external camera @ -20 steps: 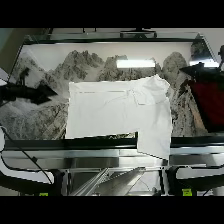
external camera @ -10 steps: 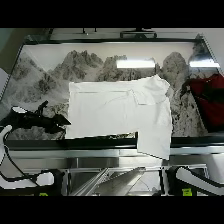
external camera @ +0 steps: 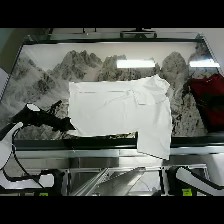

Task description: Fold the shirts.

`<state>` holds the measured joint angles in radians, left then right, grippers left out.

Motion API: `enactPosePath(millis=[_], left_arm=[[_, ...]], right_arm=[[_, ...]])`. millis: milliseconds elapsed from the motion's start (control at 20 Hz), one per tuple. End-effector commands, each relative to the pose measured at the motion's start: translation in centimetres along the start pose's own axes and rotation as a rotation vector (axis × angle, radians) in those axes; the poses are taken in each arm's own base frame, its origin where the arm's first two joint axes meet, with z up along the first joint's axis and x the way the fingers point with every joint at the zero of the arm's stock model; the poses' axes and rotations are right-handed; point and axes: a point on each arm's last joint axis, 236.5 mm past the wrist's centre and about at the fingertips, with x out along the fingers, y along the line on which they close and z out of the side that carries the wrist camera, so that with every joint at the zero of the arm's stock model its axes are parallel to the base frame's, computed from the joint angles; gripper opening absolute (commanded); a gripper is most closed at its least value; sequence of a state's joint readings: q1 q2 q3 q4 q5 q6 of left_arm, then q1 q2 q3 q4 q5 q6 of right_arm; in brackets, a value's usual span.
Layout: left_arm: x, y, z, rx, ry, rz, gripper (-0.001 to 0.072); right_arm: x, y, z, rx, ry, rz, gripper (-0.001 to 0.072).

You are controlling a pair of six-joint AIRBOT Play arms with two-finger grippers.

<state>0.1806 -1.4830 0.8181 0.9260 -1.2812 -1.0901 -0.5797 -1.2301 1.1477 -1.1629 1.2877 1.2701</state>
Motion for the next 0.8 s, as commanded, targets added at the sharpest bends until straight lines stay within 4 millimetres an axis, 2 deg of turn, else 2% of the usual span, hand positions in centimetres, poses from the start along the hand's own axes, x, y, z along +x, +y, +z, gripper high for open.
enactPosePath(millis=[0,100,250,400,550,750], left_arm=[[-1.0,-1.3,1.6,0.06,-0.027,0.002,0.0018],[-1.6,-1.5,2.0,0.067,-0.036,-0.001,0.0017],[-2.0,-1.2,2.3,0.062,-0.05,-0.001,0.0018],[-1.7,-1.1,2.0,0.054,-0.041,-0.003,0.0017],[-1.0,-0.6,1.4,0.036,-0.033,-0.002,0.0018],[-0.7,-0.5,1.1,0.029,-0.03,-0.002,0.0017]], right_arm=[[3.0,-0.4,-4.1,0.085,0.153,0.031,0.0408],[5.1,-0.7,-6.2,0.119,0.236,0.053,0.0372],[8.5,-0.2,-8.5,0.118,0.332,0.143,0.0372],[10.3,0.4,-9.4,0.113,0.384,0.217,0.0373],[11.6,1.1,-9.4,0.113,0.393,0.28,0.0372],[13.3,1.0,-10.3,0.136,0.431,0.308,0.0372]])
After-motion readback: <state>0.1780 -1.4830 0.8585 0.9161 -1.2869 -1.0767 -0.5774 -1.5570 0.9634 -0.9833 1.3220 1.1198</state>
